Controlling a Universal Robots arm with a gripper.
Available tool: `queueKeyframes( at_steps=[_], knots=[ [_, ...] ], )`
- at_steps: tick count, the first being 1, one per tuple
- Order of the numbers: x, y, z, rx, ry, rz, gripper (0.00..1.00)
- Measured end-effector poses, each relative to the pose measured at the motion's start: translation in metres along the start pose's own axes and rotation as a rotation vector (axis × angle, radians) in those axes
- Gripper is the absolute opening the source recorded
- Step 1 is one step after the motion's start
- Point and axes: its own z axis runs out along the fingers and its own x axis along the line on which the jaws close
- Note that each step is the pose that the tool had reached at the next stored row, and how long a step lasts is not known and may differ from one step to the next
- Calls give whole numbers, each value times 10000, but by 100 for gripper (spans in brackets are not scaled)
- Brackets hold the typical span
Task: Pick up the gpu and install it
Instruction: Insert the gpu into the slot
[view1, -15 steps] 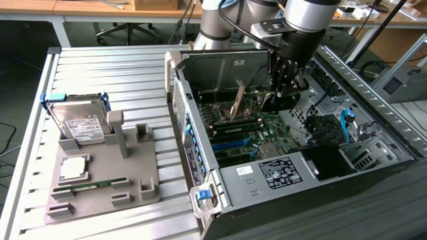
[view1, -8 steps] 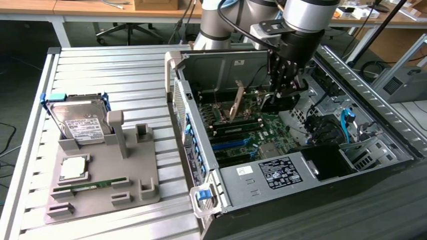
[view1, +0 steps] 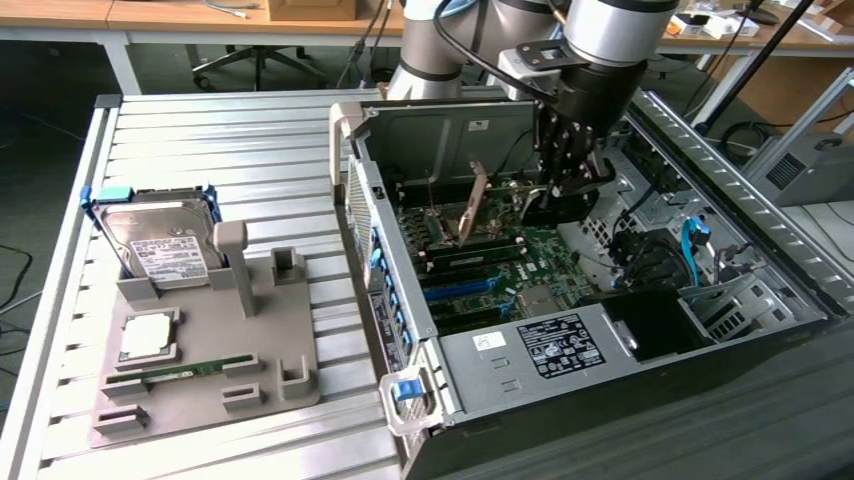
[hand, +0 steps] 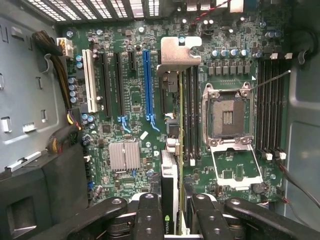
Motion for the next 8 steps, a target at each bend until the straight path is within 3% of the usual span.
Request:
queueKeyframes(
  at_steps=[8],
  knots=[
    [2,12,9,1,31,-3,27]
  ],
)
